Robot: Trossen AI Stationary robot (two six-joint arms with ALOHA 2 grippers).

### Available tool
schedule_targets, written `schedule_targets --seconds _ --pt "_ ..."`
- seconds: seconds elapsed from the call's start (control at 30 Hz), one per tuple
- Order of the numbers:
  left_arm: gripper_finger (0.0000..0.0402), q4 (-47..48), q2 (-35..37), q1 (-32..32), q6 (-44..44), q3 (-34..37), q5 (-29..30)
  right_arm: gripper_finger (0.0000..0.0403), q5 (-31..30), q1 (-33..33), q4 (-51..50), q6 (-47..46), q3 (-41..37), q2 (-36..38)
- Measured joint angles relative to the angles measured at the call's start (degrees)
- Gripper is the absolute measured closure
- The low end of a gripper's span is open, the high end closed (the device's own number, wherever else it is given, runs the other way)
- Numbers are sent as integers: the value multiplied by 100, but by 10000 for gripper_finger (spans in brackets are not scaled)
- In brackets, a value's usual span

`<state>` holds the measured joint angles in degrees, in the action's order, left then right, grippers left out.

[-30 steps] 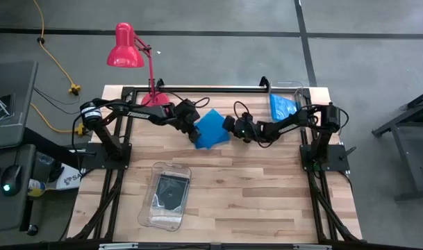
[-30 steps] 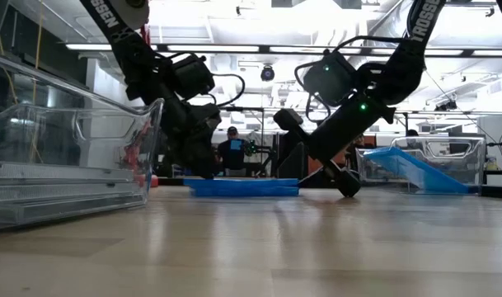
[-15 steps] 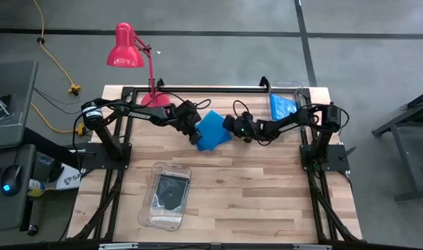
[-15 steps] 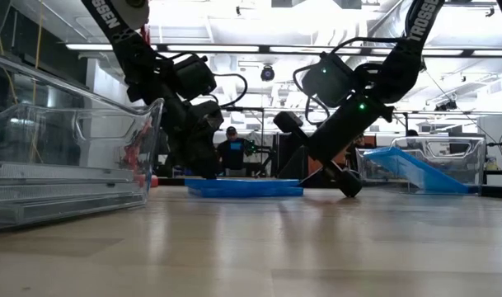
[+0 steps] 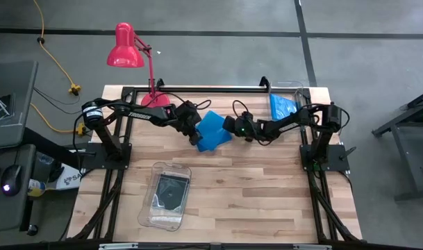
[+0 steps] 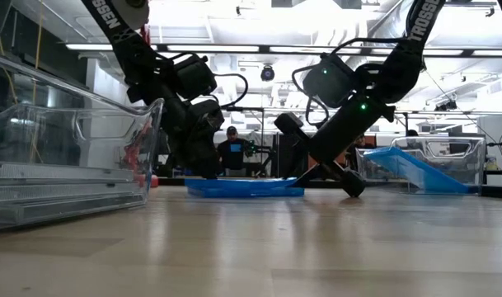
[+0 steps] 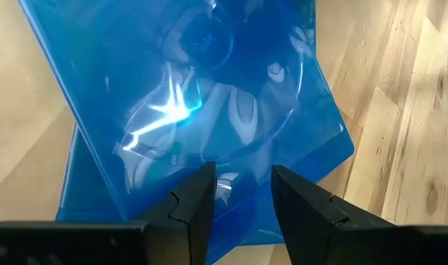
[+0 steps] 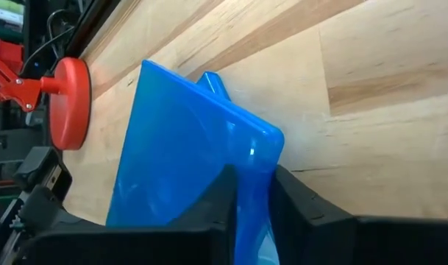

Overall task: Pick & place jewel cases by type
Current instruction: Put the blue cd case into the top transparent bin

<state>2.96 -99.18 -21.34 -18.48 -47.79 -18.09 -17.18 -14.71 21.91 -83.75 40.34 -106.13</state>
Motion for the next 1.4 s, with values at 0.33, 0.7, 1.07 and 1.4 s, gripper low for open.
schedule_targets --seconds 0.33,0.7,1.07,1.4 --pt "269 -1 0 -11 0 2 -98 390 137 6 29 407 2 -2" --pt "268 53 833 -718 170 -511 -105 400 354 12 59 671 15 -4" --pt "268 952 1074 -942 818 -846 431 401 416 12 36 939 8 119" --pt "269 1968 1079 -940 1121 -850 1166 402 339 44 -120 1393 -17 541"
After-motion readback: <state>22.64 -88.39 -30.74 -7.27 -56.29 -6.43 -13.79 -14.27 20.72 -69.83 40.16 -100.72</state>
